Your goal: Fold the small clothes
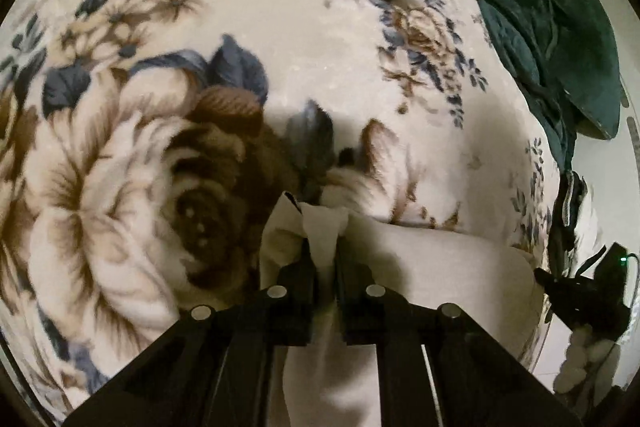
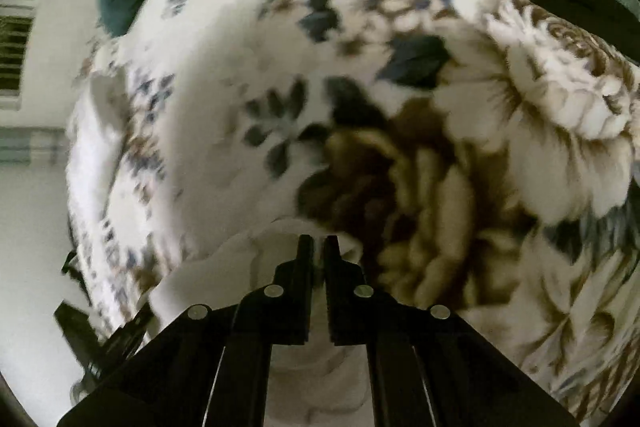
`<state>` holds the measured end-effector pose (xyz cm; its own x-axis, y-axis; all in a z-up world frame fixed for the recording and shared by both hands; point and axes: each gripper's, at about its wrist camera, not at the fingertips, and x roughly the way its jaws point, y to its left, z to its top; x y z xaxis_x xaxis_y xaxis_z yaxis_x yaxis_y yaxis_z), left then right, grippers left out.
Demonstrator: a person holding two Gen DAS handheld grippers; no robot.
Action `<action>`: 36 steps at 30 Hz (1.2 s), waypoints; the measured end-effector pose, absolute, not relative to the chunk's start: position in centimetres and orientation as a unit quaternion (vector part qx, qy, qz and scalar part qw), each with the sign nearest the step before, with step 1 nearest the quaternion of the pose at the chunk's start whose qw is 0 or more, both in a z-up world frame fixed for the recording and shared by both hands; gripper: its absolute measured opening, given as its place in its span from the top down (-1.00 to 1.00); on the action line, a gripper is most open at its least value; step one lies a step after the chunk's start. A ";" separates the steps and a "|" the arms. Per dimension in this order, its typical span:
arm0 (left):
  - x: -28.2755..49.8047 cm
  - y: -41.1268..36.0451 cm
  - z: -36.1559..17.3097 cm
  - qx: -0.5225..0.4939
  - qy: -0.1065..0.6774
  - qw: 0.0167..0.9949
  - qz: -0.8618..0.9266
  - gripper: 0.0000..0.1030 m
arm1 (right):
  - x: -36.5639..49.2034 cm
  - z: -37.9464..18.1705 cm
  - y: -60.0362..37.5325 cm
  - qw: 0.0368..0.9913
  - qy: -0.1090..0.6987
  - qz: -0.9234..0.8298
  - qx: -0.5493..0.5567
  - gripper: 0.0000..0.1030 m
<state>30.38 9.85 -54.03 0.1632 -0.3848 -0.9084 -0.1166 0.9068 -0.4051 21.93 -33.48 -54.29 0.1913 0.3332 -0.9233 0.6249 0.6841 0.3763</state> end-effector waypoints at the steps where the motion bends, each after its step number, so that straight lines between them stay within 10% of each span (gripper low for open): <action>1: 30.4 10.0 -54.1 -0.204 0.643 0.733 -0.091 0.87 | 22.3 -54.9 -33.5 0.665 0.631 -0.112 0.383 0.90; 5: 29.8 11.3 -53.2 -0.252 0.643 0.717 -0.099 0.73 | 22.4 -55.3 -34.0 0.639 0.639 -0.090 0.418 0.83; 7: 28.6 12.3 -52.4 -0.277 0.633 0.717 -0.093 0.54 | 21.5 -54.2 -34.3 0.639 0.632 -0.072 0.433 0.12; 10: 26.7 13.2 -51.7 -0.296 0.628 0.715 -0.087 0.41 | 18.3 -52.1 -34.1 0.641 0.628 -0.041 0.439 -0.14; 15: 25.2 13.2 -52.0 -0.296 0.636 0.709 -0.073 0.34 | 14.0 -53.9 -31.8 0.592 0.670 -0.008 0.448 -0.08; 17: 24.9 13.1 -52.6 -0.300 0.639 0.705 -0.073 0.04 | 12.9 -54.9 -30.8 0.592 0.675 -0.004 0.440 0.81; 18: 24.9 13.1 -52.8 -0.302 0.640 0.703 -0.075 -0.03 | 12.5 -55.3 -30.5 0.596 0.686 -0.008 0.417 0.89; 23: 25.1 13.0 -52.9 -0.318 0.633 0.700 -0.097 -0.25 | 12.3 -55.4 -30.5 0.605 0.685 -0.013 0.407 0.84; 24: 25.2 13.0 -52.9 -0.324 0.628 0.699 -0.106 -0.31 | 12.6 -54.9 -30.7 0.606 0.676 -0.001 0.420 0.59; 25: 25.2 12.9 -53.0 -0.327 0.626 0.699 -0.110 -0.36 | 12.8 -54.6 -31.1 0.607 0.670 0.006 0.427 -0.07; 27: 25.5 12.6 -53.6 -0.335 0.624 0.694 -0.125 -0.37 | 13.1 -54.1 -31.8 0.619 0.652 0.013 0.438 -0.57; 36: 27.3 10.0 -57.2 -0.332 0.640 0.670 -0.177 -0.62 | 18.0 -60.3 -31.3 0.582 0.643 0.110 0.485 -0.61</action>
<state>27.29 10.00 -57.23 0.1172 -0.6620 -0.7403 -0.1891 0.7169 -0.6710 17.97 -31.29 -60.29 0.1478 0.7520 -0.6423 0.4971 0.5050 0.7056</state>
